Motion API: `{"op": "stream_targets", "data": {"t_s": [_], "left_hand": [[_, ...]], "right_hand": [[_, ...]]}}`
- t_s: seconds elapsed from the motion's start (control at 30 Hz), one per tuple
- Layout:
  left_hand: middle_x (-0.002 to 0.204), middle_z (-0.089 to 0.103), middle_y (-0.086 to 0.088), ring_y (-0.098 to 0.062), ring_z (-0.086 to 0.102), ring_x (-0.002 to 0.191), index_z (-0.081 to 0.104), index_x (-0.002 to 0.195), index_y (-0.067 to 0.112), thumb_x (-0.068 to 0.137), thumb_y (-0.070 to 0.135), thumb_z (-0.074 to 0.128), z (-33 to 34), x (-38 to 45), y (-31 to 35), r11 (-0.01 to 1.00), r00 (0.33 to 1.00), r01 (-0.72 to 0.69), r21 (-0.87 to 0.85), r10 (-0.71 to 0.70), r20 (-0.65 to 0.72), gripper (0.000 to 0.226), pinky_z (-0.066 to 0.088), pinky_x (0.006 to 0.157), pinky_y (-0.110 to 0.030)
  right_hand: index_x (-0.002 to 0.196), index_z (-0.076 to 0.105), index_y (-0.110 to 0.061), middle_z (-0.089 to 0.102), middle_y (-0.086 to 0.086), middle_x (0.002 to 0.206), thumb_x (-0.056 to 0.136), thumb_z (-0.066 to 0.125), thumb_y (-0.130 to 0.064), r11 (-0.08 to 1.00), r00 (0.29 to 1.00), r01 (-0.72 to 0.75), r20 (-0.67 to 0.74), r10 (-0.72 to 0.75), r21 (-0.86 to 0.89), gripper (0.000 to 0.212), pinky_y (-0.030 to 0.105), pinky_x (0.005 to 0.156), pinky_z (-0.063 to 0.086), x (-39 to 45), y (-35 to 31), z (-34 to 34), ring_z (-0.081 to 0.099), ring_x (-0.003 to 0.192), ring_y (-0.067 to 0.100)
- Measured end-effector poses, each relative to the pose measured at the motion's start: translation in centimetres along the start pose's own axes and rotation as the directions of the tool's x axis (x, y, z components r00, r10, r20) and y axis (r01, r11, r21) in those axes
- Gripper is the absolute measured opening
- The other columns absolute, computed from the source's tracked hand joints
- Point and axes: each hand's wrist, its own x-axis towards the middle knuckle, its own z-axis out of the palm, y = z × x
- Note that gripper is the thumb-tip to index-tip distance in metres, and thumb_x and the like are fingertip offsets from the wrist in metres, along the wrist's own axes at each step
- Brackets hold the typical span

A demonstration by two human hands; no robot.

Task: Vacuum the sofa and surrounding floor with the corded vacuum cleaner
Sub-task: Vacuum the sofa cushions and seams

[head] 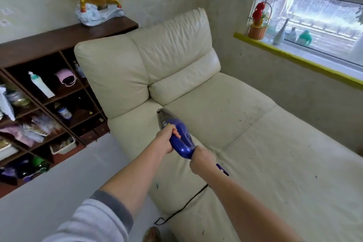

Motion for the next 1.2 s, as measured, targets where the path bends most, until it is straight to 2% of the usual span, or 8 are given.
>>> {"op": "stream_targets", "data": {"t_s": [0.1,0.23,0.43,0.57,0.73,0.83,1.0,1.2], "left_hand": [[0.046,0.037,0.004,-0.006,0.032,0.03,0.04,0.064,0.014,0.085,0.0,0.04,-0.9,0.8,-1.5,0.996,0.999,0.046,-0.081,-0.048,-0.019,0.025,0.032,0.035,-0.013],[0.047,0.038,0.004,-0.006,0.034,0.035,0.044,0.067,0.014,0.086,0.003,0.044,-1.4,0.5,-3.9,0.992,0.996,0.081,-0.093,-0.085,-0.029,0.022,0.034,0.035,-0.014],[0.046,0.036,0.005,-0.006,0.032,0.035,0.039,0.064,0.015,0.085,0.005,0.045,-2.3,-0.9,-5.4,0.989,0.995,0.098,-0.114,-0.1,-0.015,0.024,0.034,0.036,-0.015],[0.045,0.035,0.006,-0.006,0.032,0.034,0.036,0.063,0.015,0.082,0.005,0.043,-3.1,-1.7,-5.4,0.989,0.994,0.11,-0.103,-0.112,-0.012,0.023,0.033,0.035,-0.015],[0.044,0.036,0.006,-0.006,0.034,0.035,0.037,0.061,0.015,0.084,0.006,0.045,-5.0,-3.0,-5.0,0.99,0.993,0.119,-0.07,-0.119,0.006,0.026,0.034,0.036,-0.016],[0.043,0.037,0.006,-0.006,0.034,0.034,0.039,0.062,0.015,0.087,0.007,0.046,-6.3,-3.6,-5.0,0.993,0.995,0.096,-0.068,-0.096,-0.003,0.027,0.034,0.036,-0.015],[0.041,0.037,0.005,-0.008,0.033,0.033,0.04,0.062,0.014,0.087,0.006,0.047,-8.9,-5.2,-5.2,0.998,0.998,0.019,-0.062,-0.022,-0.053,0.027,0.034,0.038,-0.016],[0.042,0.038,0.003,-0.008,0.034,0.031,0.042,0.062,0.012,0.086,0.003,0.049,-12.6,-7.6,-5.5,0.996,0.997,-0.016,-0.093,0.009,-0.075,0.026,0.034,0.038,-0.016]], "right_hand": [[0.123,0.048,-0.006,0.058,0.005,0.107,0.093,0.048,-0.002,1.0,0.999,0.002,0.038,-0.002,-0.007,0.031,0.026,0.071,0.043,0.8,0.8,1.3,0.058,0.089,0.019],[0.121,0.046,-0.004,0.057,0.013,0.116,0.096,0.043,-0.006,0.998,0.998,0.058,0.032,-0.059,0.02,0.026,0.03,0.075,0.045,-0.3,2.5,3.4,0.059,0.104,0.027],[0.127,0.041,-0.006,0.052,0.008,0.123,0.096,0.043,-0.004,0.999,0.997,0.044,0.071,-0.043,-0.02,0.032,0.025,0.073,0.04,-1.5,3.0,3.8,0.05,0.087,0.018],[0.125,0.041,-0.006,0.057,0.007,0.117,0.093,0.048,-0.004,1.0,0.998,0.006,0.06,-0.005,-0.02,0.032,0.027,0.069,0.042,-2.3,2.3,4.5,0.051,0.082,0.018],[0.124,0.04,-0.003,0.057,0.01,0.118,0.095,0.046,-0.004,0.999,0.998,0.017,0.056,-0.016,-0.03,0.03,0.028,0.073,0.045,-4.0,0.8,5.3,0.06,0.092,0.022],[0.124,0.042,-0.002,0.056,0.014,0.118,0.095,0.043,-0.005,0.999,0.998,0.038,0.042,-0.038,-0.001,0.029,0.031,0.077,0.045,-5.2,0.0,6.2,0.06,0.104,0.028],[0.124,0.044,-0.005,0.058,0.01,0.117,0.094,0.047,-0.006,0.999,0.997,0.007,0.072,-0.01,0.049,0.03,0.029,0.076,0.047,-7.5,-2.1,7.7,0.059,0.092,0.021],[0.126,0.044,-0.006,0.058,0.01,0.119,0.094,0.049,-0.008,0.999,0.996,0.017,0.09,-0.021,0.047,0.032,0.03,0.078,0.048,-10.4,-4.4,9.6,0.061,0.104,0.024]]}}
